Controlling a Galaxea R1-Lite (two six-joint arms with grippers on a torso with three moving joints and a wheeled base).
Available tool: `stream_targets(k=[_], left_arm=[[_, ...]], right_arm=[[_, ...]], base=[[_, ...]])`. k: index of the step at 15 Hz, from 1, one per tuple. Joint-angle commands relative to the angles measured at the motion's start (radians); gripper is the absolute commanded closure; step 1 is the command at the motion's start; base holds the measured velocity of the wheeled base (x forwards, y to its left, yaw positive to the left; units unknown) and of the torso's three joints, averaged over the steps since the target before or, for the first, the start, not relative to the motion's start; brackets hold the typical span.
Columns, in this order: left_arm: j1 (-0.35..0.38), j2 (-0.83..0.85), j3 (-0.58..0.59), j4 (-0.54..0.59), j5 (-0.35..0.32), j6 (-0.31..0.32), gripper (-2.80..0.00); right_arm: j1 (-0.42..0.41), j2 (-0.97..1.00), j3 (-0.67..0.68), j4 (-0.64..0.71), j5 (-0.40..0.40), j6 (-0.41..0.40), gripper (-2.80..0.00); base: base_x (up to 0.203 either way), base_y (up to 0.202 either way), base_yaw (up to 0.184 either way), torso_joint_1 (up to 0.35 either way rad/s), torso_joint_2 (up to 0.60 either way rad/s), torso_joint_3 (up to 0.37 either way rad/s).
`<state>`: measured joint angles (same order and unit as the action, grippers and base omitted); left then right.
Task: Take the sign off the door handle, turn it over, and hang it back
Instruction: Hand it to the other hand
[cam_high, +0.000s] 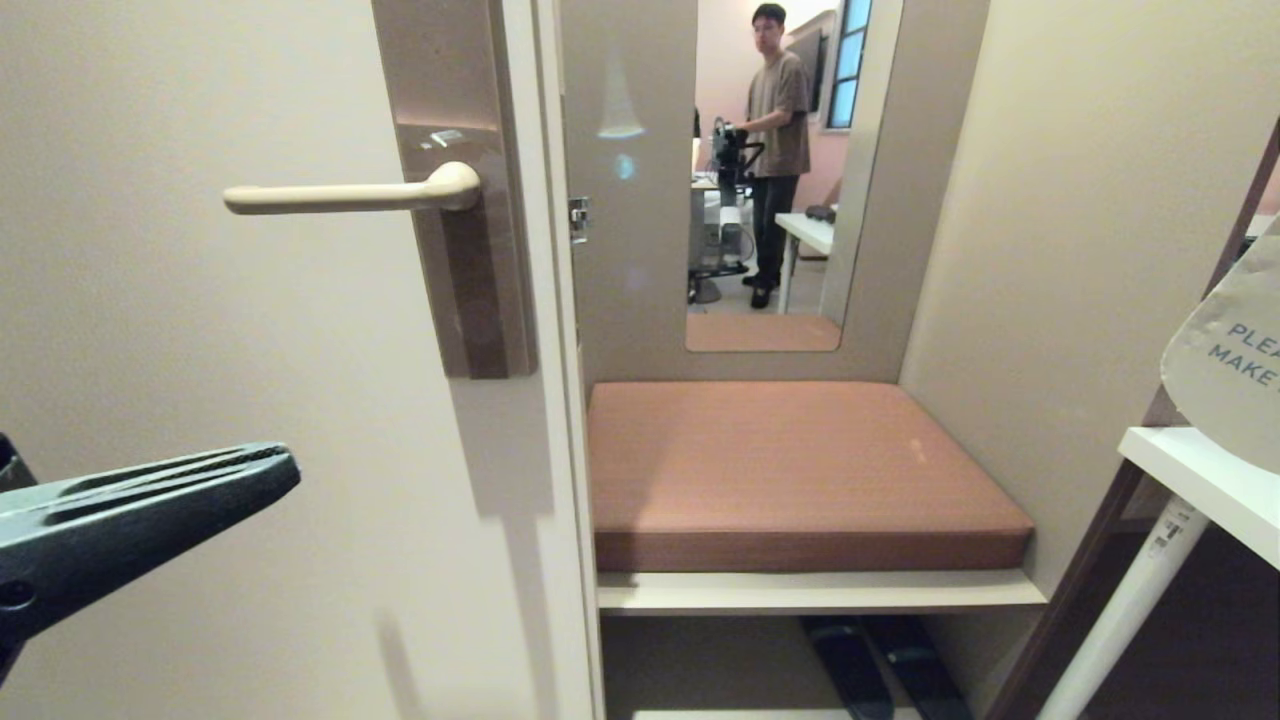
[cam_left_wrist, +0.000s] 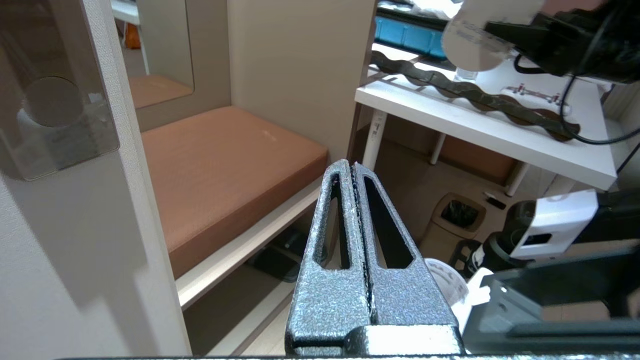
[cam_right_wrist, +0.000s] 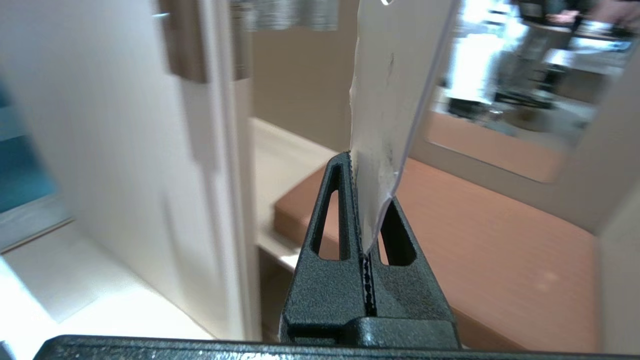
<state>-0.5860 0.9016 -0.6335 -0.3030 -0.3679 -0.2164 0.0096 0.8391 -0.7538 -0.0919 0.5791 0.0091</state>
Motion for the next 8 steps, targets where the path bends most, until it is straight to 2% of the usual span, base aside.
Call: stream_targets(k=[1, 4, 8], left_arm=[[-0.005, 0.073, 0.003, -0.018, -0.002, -0.002, 0.0], [-0.009, 0.114, 0.005, -0.047, -0.003, -0.001, 0.0], [-0.044, 0.166, 0.021, -0.106, -0.003, 0.006, 0.0]], right_arm=[[0.001, 0.015, -0.002, 0.0, 0.037, 0.001, 0.0], [0.001, 0.04, -0.001, -0.001, 0.112, 0.003, 0.0], [0.001, 0.094, 0.009, -0.087, 0.24, 0.01, 0.0]], base=[[0.0, 0.0, 0.0, 0.0, 0.0, 0.0], [0.0, 0.0, 0.0, 0.0, 0.0, 0.0], [0.0, 0.0, 0.0, 0.0, 0.0, 0.0]])
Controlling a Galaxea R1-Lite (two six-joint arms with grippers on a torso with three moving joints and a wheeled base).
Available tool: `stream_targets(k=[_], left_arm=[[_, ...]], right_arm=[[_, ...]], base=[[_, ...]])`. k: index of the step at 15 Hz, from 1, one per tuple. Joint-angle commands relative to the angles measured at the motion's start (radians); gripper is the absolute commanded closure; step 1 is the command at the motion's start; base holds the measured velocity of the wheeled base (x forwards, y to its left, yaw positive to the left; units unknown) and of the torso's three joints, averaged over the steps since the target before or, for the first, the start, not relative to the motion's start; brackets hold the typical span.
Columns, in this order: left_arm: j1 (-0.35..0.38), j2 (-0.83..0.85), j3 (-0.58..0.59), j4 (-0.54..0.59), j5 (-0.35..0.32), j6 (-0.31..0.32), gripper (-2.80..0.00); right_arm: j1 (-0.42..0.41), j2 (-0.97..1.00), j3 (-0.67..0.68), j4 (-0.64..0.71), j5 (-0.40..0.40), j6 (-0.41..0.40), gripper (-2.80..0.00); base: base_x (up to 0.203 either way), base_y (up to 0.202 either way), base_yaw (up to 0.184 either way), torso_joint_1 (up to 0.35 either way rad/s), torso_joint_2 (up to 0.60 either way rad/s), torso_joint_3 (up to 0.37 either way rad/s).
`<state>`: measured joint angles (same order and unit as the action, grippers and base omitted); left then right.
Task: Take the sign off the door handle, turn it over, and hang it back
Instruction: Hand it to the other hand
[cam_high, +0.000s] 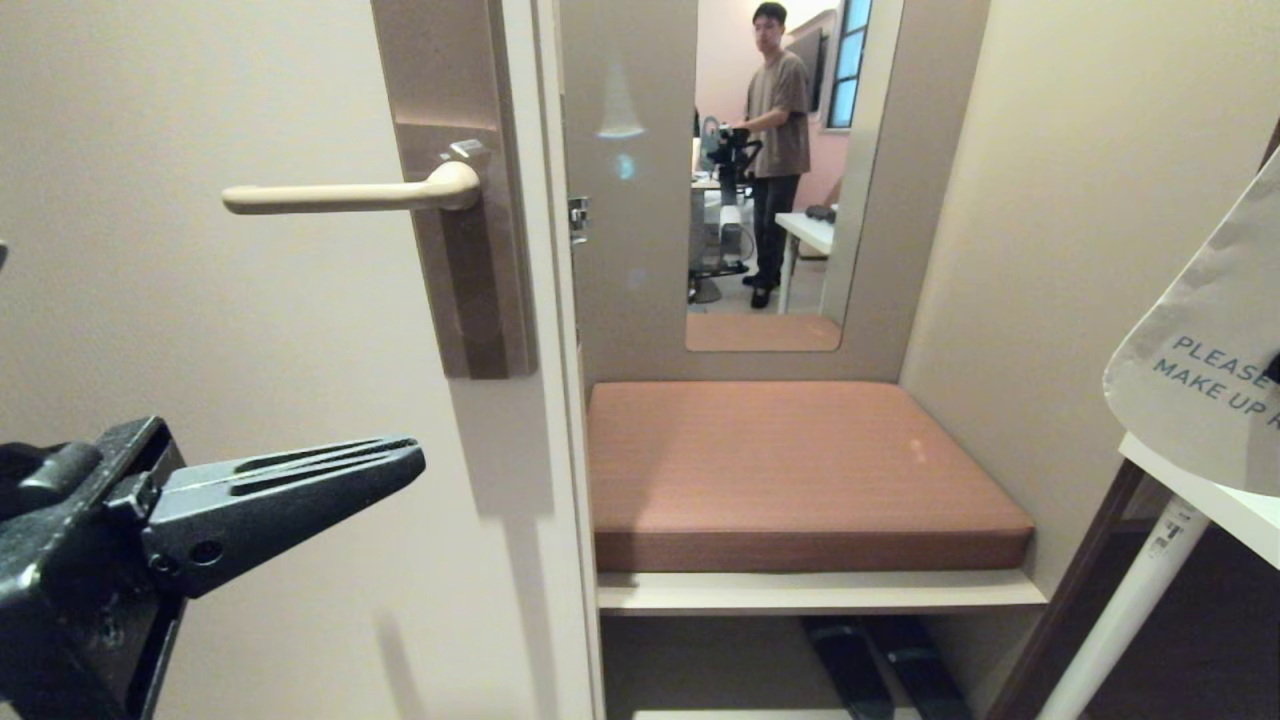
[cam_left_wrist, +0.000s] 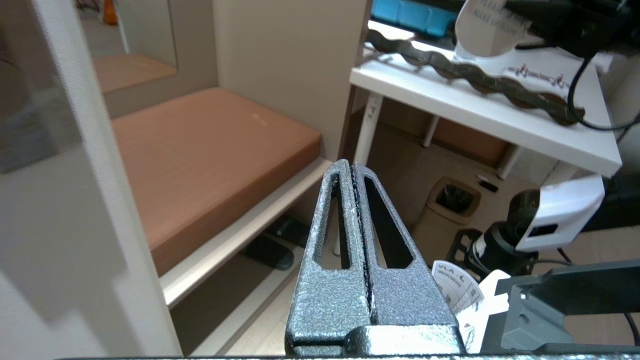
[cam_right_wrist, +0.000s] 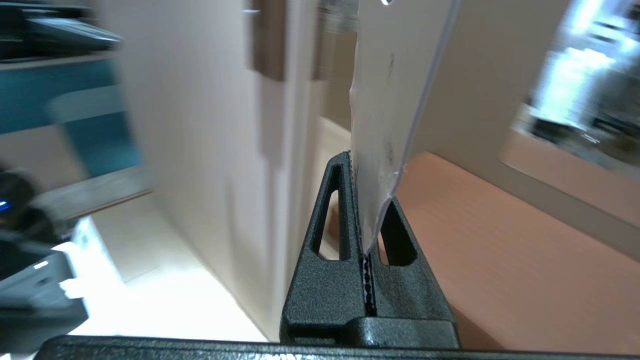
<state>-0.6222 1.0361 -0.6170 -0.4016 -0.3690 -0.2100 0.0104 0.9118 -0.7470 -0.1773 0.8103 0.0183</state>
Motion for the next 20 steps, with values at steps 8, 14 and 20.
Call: stream_targets(k=[8, 14, 20], left_arm=[[-0.088, 0.111, 0.026, -0.094, -0.004, 0.019, 0.0], [-0.094, 0.172, 0.058, -0.163, -0.048, 0.079, 0.0], [-0.093, 0.195, 0.065, -0.233, -0.084, 0.097, 0.0]], right_arm=[[0.074, 0.082, 0.012, -0.028, 0.217, 0.002, 0.0], [0.17, 0.182, 0.016, -0.116, 0.218, 0.001, 0.0], [0.285, 0.253, -0.001, -0.182, 0.217, 0.002, 0.0]], base=[[0.0, 0.0, 0.0, 0.0, 0.0, 0.0], [0.0, 0.0, 0.0, 0.0, 0.0, 0.0], [0.0, 0.0, 0.0, 0.0, 0.0, 0.0]])
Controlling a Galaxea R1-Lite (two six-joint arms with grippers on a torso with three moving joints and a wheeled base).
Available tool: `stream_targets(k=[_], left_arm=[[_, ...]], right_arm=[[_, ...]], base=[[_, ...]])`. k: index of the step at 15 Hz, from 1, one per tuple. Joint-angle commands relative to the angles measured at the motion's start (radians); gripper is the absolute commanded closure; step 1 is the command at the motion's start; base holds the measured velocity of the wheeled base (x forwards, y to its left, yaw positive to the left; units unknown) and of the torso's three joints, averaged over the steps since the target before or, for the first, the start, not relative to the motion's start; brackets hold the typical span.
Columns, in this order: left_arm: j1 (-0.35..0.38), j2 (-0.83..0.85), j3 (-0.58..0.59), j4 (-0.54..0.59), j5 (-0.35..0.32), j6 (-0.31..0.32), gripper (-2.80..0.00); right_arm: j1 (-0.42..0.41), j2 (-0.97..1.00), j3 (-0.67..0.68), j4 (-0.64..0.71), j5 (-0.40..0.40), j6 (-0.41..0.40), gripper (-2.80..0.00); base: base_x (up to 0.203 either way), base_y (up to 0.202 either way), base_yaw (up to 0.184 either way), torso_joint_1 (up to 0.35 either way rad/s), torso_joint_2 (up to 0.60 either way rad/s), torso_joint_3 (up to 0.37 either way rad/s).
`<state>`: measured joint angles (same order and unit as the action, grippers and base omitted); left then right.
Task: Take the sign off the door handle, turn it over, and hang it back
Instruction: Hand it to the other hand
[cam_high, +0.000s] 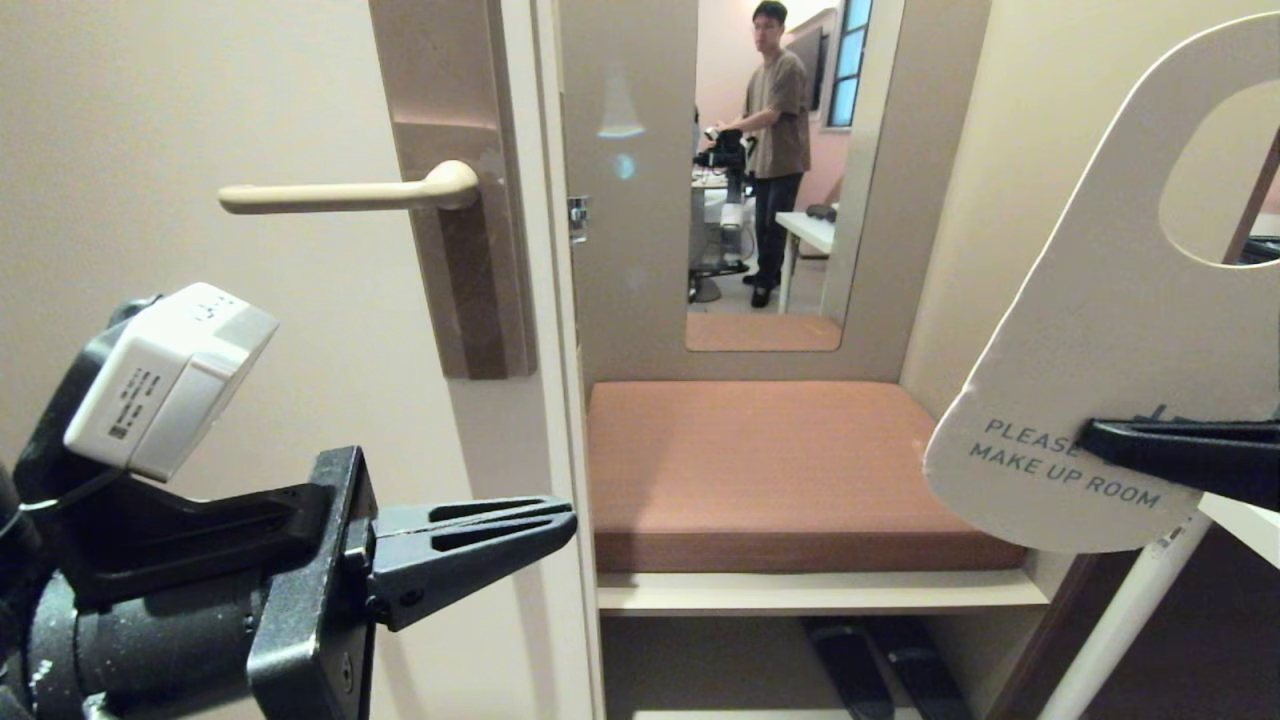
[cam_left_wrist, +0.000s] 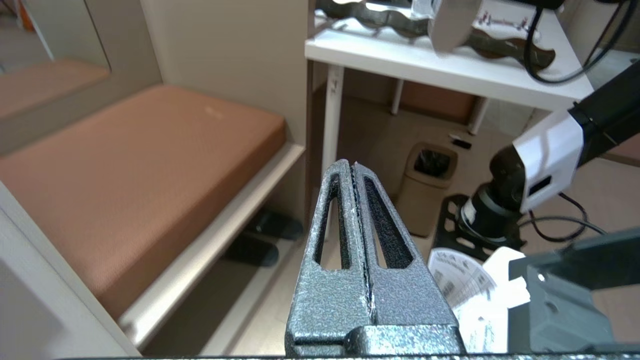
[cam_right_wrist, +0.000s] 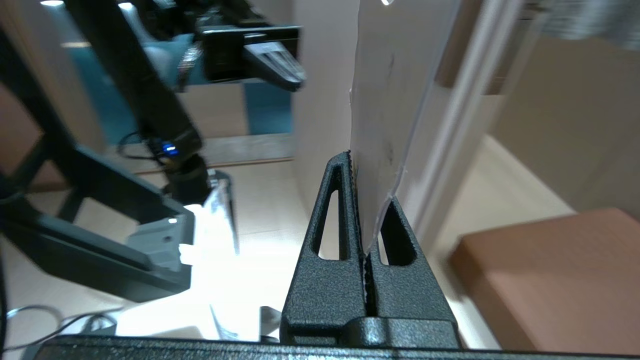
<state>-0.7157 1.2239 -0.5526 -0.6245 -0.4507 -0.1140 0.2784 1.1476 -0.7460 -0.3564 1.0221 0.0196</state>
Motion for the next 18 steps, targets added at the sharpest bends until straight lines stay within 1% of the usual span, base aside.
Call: stream_targets(k=[1, 3, 5, 7, 9, 10, 14, 18], left_arm=[[0.0, 0.018, 0.0, -0.031, -0.002, 0.003, 0.0], [-0.003, 0.043, -0.002, -0.062, -0.003, 0.002, 0.0], [-0.04, 0.058, -0.004, -0.076, -0.003, 0.001, 0.0], [-0.073, 0.068, -0.004, -0.077, -0.004, 0.001, 0.0], [-0.074, 0.082, -0.007, -0.078, -0.005, 0.004, 0.0], [-0.074, 0.084, -0.007, -0.078, -0.005, 0.004, -2.8], [-0.089, 0.1, -0.032, -0.077, -0.004, 0.005, -2.8], [-0.117, 0.157, -0.103, -0.078, -0.003, 0.005, -2.8]], right_arm=[[0.038, 0.023, -0.002, -0.003, 0.006, 0.0, 0.0], [0.074, 0.046, -0.003, -0.005, 0.006, 0.0, 0.0], [0.099, 0.072, -0.007, -0.024, 0.006, 0.0, 0.0], [0.104, 0.096, -0.009, -0.053, 0.006, 0.0, 0.0], [0.104, 0.104, -0.01, -0.061, 0.006, 0.0, 0.0], [0.104, 0.109, -0.01, -0.061, 0.006, 0.0, 0.0], [0.104, 0.122, -0.01, -0.065, 0.006, -0.001, 0.0], [0.114, 0.142, -0.036, -0.065, 0.006, -0.001, 0.0]], base=[[0.0, 0.0, 0.0, 0.0, 0.0, 0.0], [0.0, 0.0, 0.0, 0.0, 0.0, 0.0], [0.0, 0.0, 0.0, 0.0, 0.0, 0.0], [0.0, 0.0, 0.0, 0.0, 0.0, 0.0], [0.0, 0.0, 0.0, 0.0, 0.0, 0.0], [0.0, 0.0, 0.0, 0.0, 0.0, 0.0], [0.0, 0.0, 0.0, 0.0, 0.0, 0.0], [0.0, 0.0, 0.0, 0.0, 0.0, 0.0]])
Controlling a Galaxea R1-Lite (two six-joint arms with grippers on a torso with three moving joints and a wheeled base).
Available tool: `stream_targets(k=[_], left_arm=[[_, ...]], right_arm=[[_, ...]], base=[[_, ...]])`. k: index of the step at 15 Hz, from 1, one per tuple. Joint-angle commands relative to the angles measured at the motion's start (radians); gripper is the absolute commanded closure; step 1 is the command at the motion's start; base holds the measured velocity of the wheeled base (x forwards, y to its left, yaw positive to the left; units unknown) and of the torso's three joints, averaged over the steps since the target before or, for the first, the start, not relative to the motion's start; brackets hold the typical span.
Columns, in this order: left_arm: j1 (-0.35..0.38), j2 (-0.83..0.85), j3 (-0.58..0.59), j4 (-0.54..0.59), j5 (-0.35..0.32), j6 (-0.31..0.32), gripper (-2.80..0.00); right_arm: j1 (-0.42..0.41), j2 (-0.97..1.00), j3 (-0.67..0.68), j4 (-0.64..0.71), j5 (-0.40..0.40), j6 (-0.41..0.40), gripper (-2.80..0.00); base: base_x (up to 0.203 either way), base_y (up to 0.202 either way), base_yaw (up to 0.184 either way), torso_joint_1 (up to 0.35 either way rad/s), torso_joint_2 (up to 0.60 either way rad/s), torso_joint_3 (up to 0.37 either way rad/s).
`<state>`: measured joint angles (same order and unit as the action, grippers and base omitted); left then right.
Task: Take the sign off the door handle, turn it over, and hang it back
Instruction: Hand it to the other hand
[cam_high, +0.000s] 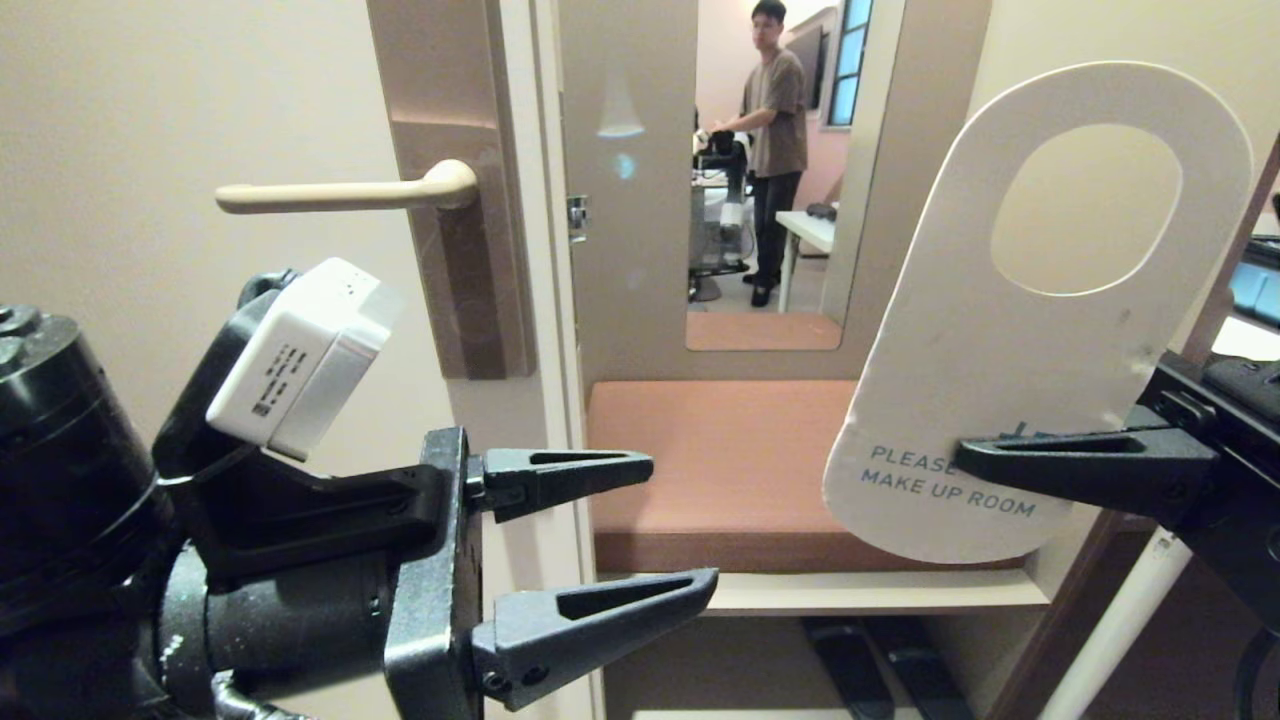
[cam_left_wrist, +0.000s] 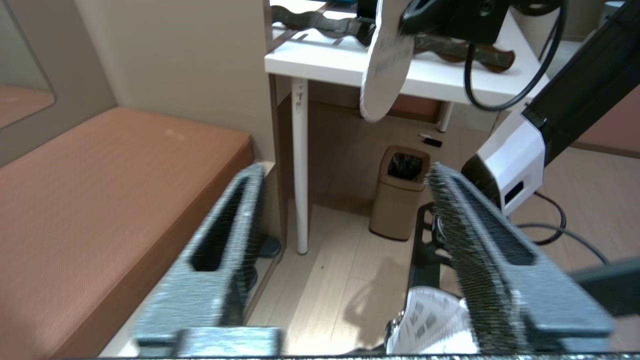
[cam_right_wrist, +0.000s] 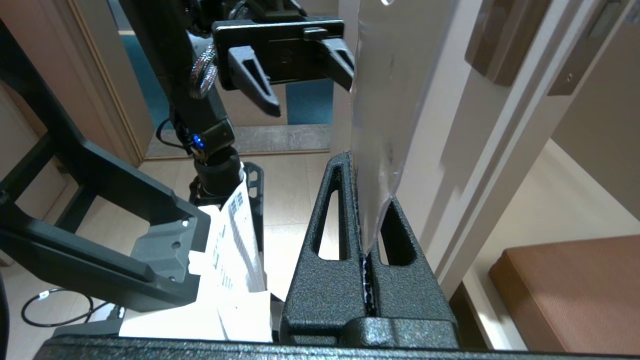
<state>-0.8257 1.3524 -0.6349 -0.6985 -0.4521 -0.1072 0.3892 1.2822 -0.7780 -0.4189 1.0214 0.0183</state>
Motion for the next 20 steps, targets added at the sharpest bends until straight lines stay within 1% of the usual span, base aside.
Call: stream_targets(k=[1, 7, 12, 16, 19, 20], left_arm=[[-0.01, 0.041, -0.035, -0.004, -0.002, -0.002, -2.8], [-0.056, 0.083, -0.069, -0.006, -0.002, -0.003, -2.8], [-0.064, 0.12, -0.101, -0.007, -0.002, -0.006, -2.8], [-0.066, 0.148, -0.121, -0.01, -0.002, -0.008, -2.8], [-0.066, 0.182, -0.124, -0.08, -0.002, -0.017, -2.8], [-0.068, 0.185, -0.124, -0.081, -0.002, -0.02, -2.8]], right_arm=[[0.008, 0.013, -0.015, -0.003, 0.006, 0.0, 0.0], [0.064, 0.043, -0.039, -0.003, 0.006, -0.003, 0.0], [0.103, 0.073, -0.085, -0.004, 0.005, -0.004, 0.0], [0.12, 0.111, -0.09, -0.094, 0.002, -0.001, 0.0], [0.135, 0.114, -0.087, -0.095, 0.002, -0.001, 0.0], [0.137, 0.114, -0.086, -0.095, 0.0, -0.001, 0.0]], base=[[0.0, 0.0, 0.0, 0.0, 0.0, 0.0], [0.0, 0.0, 0.0, 0.0, 0.0, 0.0], [0.0, 0.0, 0.0, 0.0, 0.0, 0.0], [0.0, 0.0, 0.0, 0.0, 0.0, 0.0], [0.0, 0.0, 0.0, 0.0, 0.0, 0.0], [0.0, 0.0, 0.0, 0.0, 0.0, 0.0]])
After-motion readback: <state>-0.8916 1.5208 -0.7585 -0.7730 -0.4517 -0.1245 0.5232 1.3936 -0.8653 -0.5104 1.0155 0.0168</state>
